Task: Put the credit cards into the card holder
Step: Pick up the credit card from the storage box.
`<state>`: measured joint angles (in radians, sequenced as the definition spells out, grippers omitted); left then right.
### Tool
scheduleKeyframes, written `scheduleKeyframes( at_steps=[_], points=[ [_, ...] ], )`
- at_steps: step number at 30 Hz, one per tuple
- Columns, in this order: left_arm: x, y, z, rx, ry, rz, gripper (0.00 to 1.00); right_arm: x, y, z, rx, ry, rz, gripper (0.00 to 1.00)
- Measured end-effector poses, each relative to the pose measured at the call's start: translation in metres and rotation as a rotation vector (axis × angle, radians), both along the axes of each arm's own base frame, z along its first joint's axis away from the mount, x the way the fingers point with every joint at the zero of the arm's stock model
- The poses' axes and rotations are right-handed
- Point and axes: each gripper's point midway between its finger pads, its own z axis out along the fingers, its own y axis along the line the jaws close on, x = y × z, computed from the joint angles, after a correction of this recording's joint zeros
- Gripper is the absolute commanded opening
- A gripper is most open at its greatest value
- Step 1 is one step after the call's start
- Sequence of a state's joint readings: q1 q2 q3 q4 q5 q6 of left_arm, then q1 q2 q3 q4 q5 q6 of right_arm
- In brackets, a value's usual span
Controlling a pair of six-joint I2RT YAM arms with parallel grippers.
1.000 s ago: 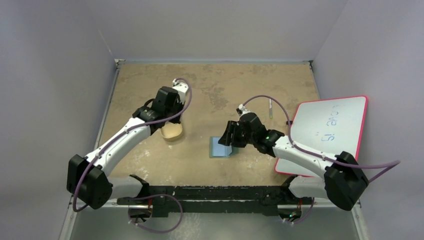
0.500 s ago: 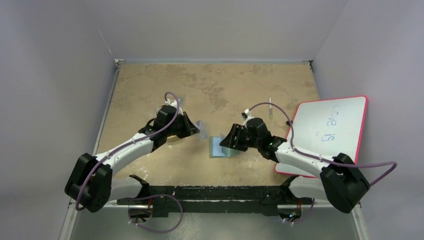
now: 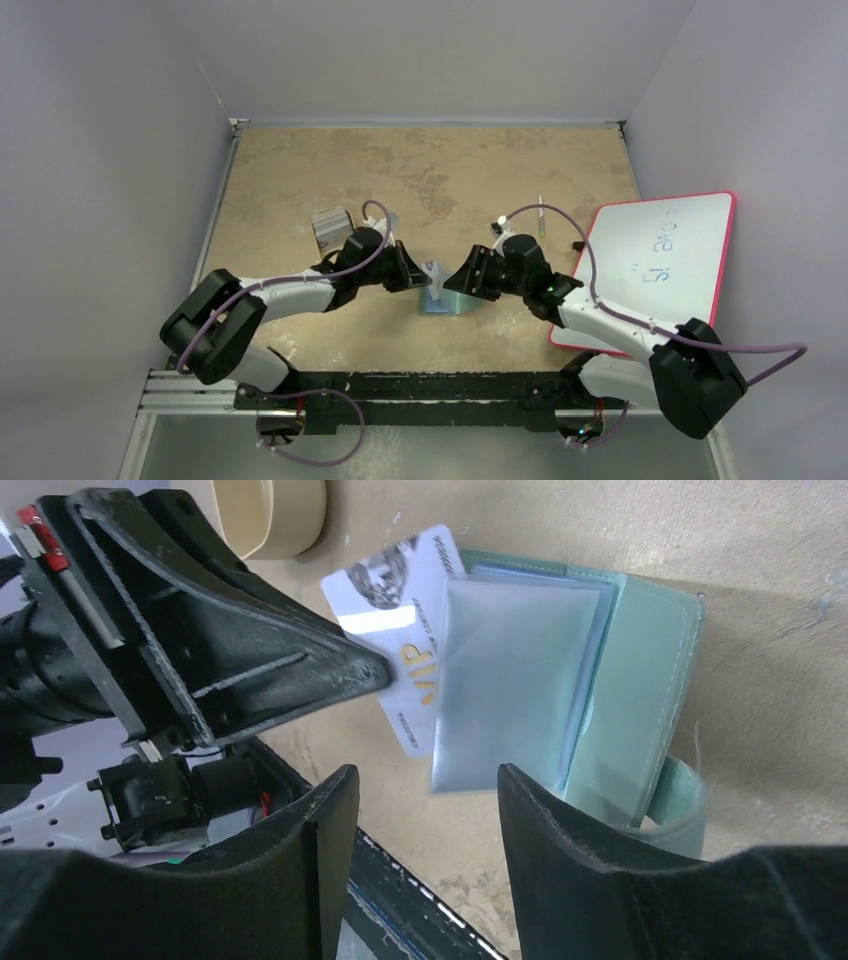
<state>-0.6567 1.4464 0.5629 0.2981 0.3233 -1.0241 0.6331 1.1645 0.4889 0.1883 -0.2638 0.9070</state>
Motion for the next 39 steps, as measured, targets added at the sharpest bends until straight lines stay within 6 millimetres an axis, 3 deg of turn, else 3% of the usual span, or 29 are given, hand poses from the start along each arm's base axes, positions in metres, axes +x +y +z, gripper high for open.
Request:
scheduleKeyframes(
  at_steps=[8,13,17,30,39],
  points=[
    [-0.016,-0.027,0.012,-0.066,-0.016,-0.058,0.0,-0.006,-0.004,0.014,-0.014,-0.048,0.041,0.55],
    [-0.013,-0.038,0.032,-0.17,-0.065,-0.049,0.0,-0.007,-0.005,0.037,0.031,-0.113,0.052,0.54],
    [-0.009,-0.042,0.031,-0.201,-0.075,-0.042,0.0,-0.003,-0.009,0.051,0.076,-0.149,0.052,0.53],
    [-0.016,-0.049,0.017,-0.25,-0.071,-0.082,0.0,0.006,-0.021,0.034,0.066,-0.12,0.069,0.53],
    [-0.031,-0.052,0.046,-0.317,-0.135,-0.181,0.0,0.019,-0.033,0.027,0.049,-0.128,0.094,0.6]
  ],
)
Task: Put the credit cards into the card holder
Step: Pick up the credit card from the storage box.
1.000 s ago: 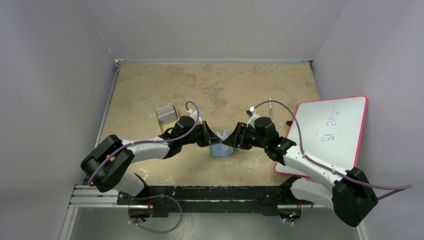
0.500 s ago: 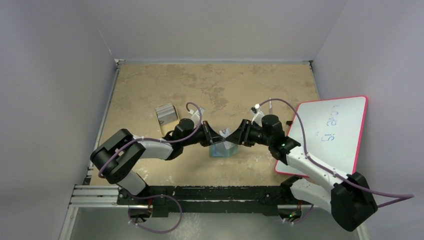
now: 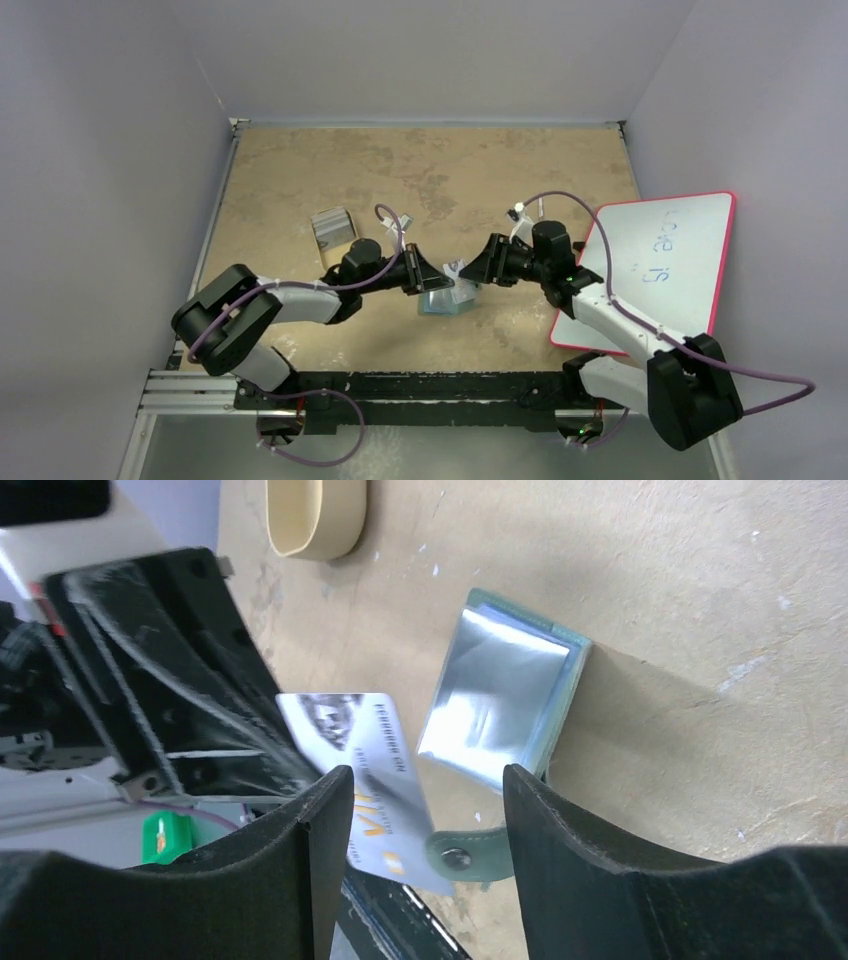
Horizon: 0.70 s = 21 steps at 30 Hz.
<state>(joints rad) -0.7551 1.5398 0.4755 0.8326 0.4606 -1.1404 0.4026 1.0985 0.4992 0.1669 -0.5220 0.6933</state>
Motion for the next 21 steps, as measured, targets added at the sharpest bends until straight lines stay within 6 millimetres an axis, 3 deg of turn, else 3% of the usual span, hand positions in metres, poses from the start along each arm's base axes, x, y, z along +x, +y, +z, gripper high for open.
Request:
scheduleKeyframes(
  at_steps=[6,12,16,21],
  points=[
    [-0.009,0.007,0.017,0.017,-0.085,-0.037,0.0,-0.008,0.008,0.005,0.041,-0.018,0.094,0.49],
    [-0.014,0.011,0.011,0.066,-0.096,-0.06,0.0,-0.011,0.014,0.017,0.084,-0.063,0.152,0.23],
    [-0.015,0.013,0.007,0.082,-0.089,-0.062,0.03,-0.01,0.014,0.021,0.093,-0.081,0.158,0.01],
    [-0.013,0.013,0.006,0.09,-0.093,-0.057,0.01,-0.009,0.013,0.028,0.104,-0.112,0.16,0.0]
  ],
)
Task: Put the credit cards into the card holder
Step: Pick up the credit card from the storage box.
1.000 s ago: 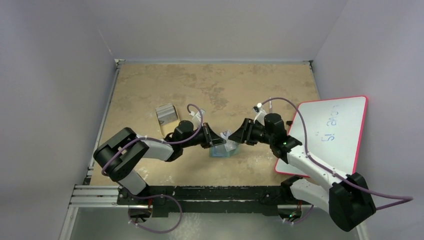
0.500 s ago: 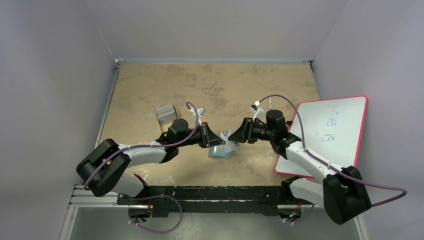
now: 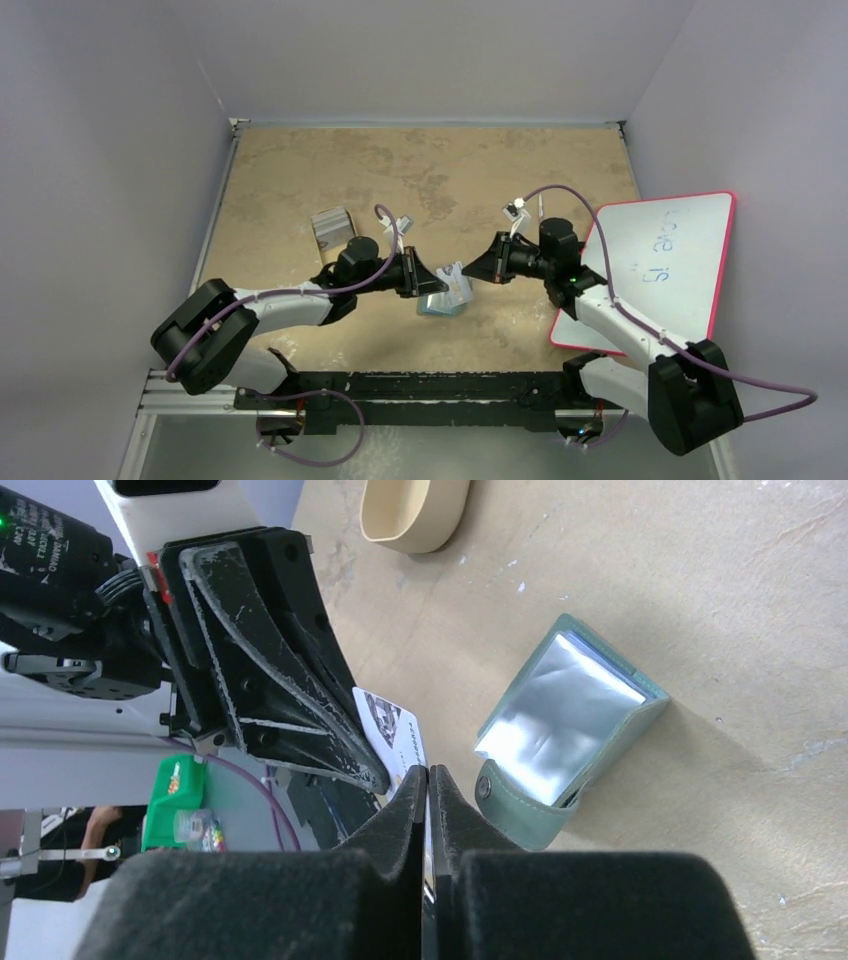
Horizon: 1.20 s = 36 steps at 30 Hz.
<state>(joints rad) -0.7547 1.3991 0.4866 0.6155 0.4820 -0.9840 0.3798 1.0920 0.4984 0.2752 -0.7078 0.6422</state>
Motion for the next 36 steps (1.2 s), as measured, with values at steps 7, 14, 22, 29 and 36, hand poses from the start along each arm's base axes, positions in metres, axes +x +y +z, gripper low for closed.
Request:
scheduleKeyframes(
  at_steps=[7,14,22,29,36],
  points=[
    [-0.001,0.002,0.002,0.005,0.005,0.001,0.0,-0.008,0.003,0.006,0.051,-0.027,0.055,0.17],
    [-0.008,0.002,0.02,-0.033,-0.024,-0.024,0.0,-0.016,0.006,0.022,0.111,-0.086,0.116,0.17],
    [-0.011,0.001,0.03,-0.063,-0.021,-0.034,0.0,-0.015,0.007,0.026,0.125,-0.103,0.124,0.28],
    [-0.01,-0.002,0.047,-0.124,-0.049,-0.039,0.0,-0.028,0.014,0.03,0.165,-0.075,0.197,0.31],
    [-0.008,-0.001,0.053,-0.135,-0.074,-0.028,0.06,-0.036,0.015,0.031,0.191,-0.044,0.219,0.0]
  ],
)
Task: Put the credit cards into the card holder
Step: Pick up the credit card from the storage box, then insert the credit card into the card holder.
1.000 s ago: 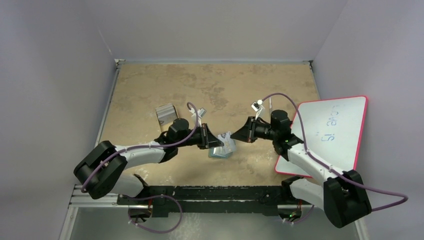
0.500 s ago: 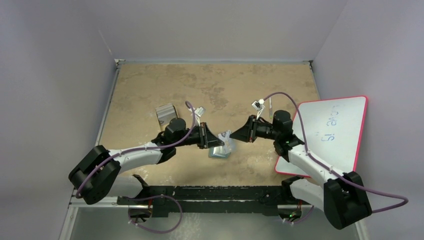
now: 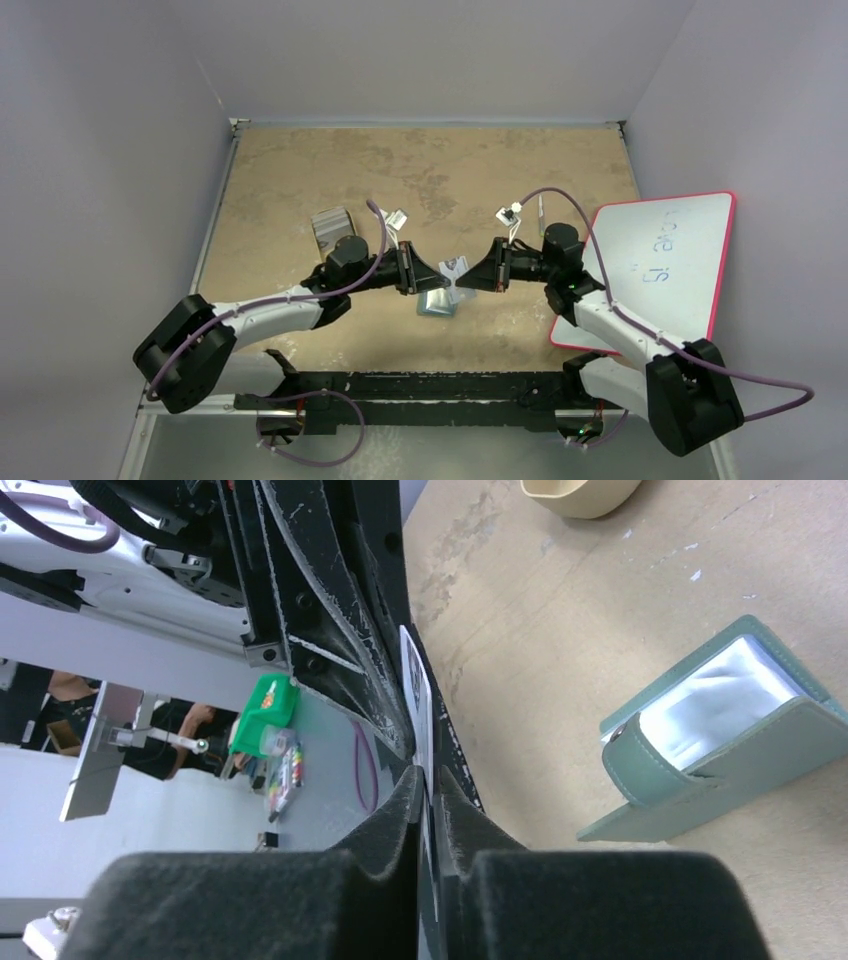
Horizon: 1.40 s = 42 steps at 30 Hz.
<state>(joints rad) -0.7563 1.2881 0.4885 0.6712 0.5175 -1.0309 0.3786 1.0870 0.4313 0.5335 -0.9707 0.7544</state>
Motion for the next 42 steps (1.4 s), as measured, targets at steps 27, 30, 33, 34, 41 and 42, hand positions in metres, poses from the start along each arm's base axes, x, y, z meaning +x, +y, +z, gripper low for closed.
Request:
scheduleKeyframes(
  at_steps=[27,30,33,34,41,42],
  points=[
    [0.056,0.044,-0.132,0.514,0.139,0.364,0.5,0.011,-0.028,-0.036,-0.181,0.138,-0.283,0.0],
    [0.058,0.039,-0.128,0.482,0.143,0.365,0.5,0.012,-0.03,-0.038,-0.192,0.142,-0.298,0.0],
    [0.06,0.035,-0.123,0.452,0.144,0.366,0.5,0.011,-0.031,-0.039,-0.197,0.147,-0.303,0.0],
    [0.06,0.034,-0.121,0.443,0.147,0.367,0.5,0.011,-0.031,-0.039,-0.197,0.147,-0.303,0.0],
    [0.062,0.028,-0.12,0.407,0.165,0.372,0.5,0.012,-0.031,-0.039,-0.198,0.147,-0.306,0.0],
    [0.061,0.027,-0.121,0.406,0.167,0.37,0.5,0.012,-0.031,-0.039,-0.198,0.147,-0.306,0.0]
  ],
)
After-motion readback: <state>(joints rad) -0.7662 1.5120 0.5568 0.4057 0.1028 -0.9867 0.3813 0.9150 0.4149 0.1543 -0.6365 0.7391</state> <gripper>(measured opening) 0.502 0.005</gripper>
